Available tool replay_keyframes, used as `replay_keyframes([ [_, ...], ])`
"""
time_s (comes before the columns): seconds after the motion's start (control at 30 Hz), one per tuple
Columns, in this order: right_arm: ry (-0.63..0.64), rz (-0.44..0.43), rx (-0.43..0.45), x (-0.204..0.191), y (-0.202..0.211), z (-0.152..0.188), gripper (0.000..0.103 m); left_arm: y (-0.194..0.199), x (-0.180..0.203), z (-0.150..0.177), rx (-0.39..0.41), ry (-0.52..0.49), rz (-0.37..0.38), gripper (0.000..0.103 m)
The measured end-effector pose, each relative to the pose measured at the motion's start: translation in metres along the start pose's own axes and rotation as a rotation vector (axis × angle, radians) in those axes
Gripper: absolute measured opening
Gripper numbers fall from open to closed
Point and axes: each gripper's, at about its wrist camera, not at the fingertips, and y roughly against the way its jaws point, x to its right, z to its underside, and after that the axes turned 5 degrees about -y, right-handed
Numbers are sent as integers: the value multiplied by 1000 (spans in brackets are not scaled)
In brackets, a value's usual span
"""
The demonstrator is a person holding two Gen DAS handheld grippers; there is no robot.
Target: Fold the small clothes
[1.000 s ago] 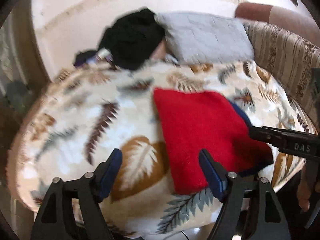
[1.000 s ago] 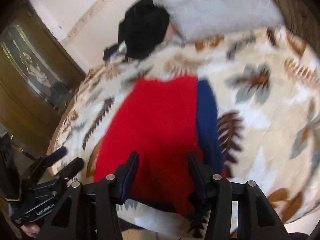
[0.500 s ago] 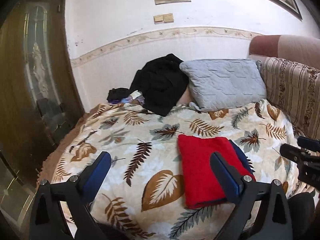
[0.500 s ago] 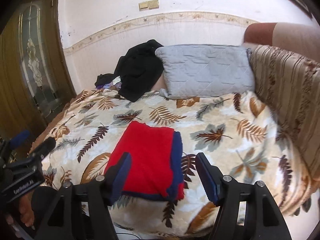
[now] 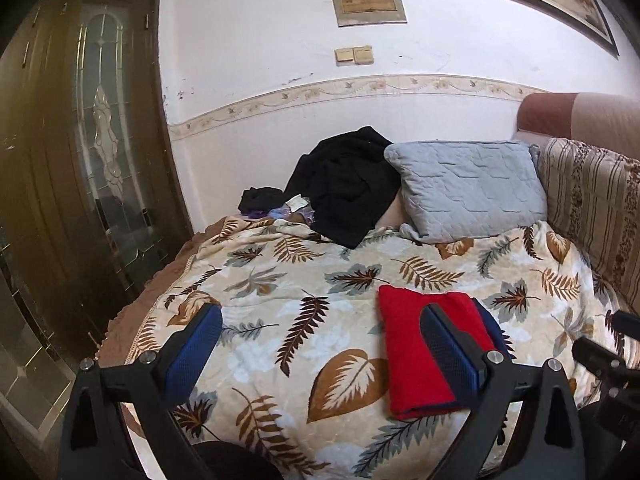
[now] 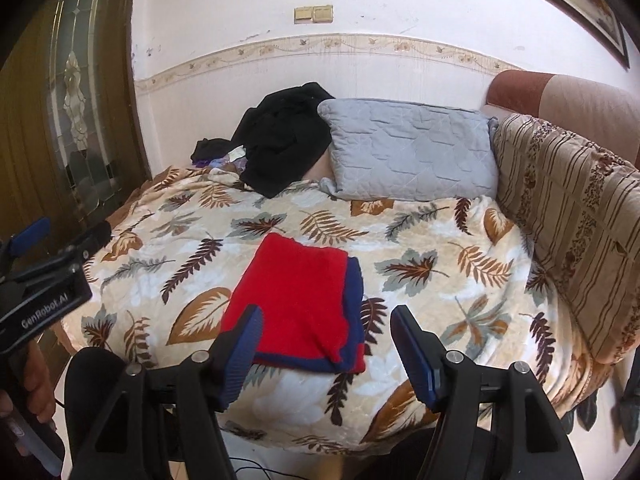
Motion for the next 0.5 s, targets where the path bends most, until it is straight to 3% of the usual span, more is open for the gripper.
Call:
replay_keyframes([
  [0.27,16,-33,-53,-22,-10,16,70,4,-10,3,-1,10,-15,99],
  [0.5,15,-15,-20,-30,-4,11,70,4,-16,5,0,15,-22,99],
])
